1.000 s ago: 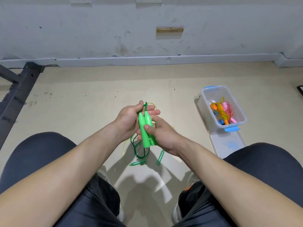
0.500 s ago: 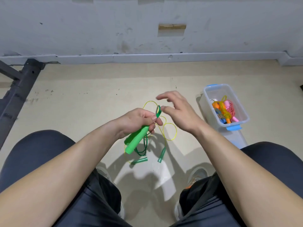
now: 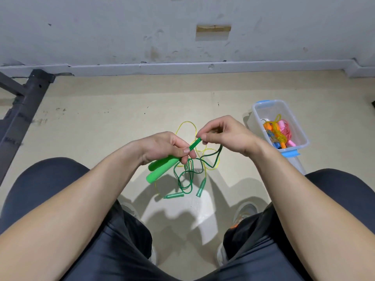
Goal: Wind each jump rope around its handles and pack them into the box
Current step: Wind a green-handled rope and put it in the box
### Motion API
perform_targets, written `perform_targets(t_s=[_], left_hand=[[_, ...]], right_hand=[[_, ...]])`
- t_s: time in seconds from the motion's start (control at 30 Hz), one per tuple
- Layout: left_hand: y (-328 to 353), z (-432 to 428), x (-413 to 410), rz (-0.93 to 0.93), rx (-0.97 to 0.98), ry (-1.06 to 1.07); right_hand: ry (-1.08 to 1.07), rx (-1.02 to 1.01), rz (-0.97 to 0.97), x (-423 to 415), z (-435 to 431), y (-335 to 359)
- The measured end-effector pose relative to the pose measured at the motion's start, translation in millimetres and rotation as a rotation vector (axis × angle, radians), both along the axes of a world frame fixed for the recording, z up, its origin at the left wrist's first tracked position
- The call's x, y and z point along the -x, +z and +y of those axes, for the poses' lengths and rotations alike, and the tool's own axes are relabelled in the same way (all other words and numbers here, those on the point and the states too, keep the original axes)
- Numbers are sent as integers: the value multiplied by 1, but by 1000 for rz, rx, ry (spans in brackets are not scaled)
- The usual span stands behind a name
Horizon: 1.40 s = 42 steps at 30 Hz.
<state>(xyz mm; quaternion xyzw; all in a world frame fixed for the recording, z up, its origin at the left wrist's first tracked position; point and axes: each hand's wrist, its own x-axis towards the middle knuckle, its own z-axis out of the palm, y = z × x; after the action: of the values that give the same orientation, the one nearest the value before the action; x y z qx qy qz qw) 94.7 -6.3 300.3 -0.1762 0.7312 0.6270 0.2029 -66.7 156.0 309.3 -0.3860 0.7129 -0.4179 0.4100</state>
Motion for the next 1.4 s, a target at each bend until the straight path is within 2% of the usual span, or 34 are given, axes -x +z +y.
perform_targets(t_s=[0.1,0.17,0.3,0.37,0.47,0.73,0.83,0.93,1.1,1.2,1.3,1.4], left_hand=[[-1,8,1,103,-61,-6],[2,9,2,226,-116,65],[0,14,7,418,-172,410],[-1,21,10,432,-171,608],[-2,23,12,367,-228,842],[-11,30,13,328,-151,977],[-21,33,14,294,-133,1058],[-23,42,16,277,-157,1145],[-25,53,17,240,-169,1100],[-19,49,18,234,-235,1021],[-13,48,19,260,-212,938],[-17,48,19,298,-146,936]], right_hand=[[-150,107,-125,-2,1,-3],[-246,149,-234,-9,-1,-5],[-351,60,-522,-33,-6,-9],[-380,20,-587,-46,-9,-10],[-427,-21,-458,-62,-13,-14],[-364,-7,43,-77,-18,-23],[-258,-24,267,-88,-17,-26],[-202,-12,301,-103,-20,-33],[-284,-51,120,-102,-21,-39],[-470,51,-214,-98,-21,-31],[-678,127,-603,-97,-22,-24],[-763,103,-708,-97,-23,-22]])
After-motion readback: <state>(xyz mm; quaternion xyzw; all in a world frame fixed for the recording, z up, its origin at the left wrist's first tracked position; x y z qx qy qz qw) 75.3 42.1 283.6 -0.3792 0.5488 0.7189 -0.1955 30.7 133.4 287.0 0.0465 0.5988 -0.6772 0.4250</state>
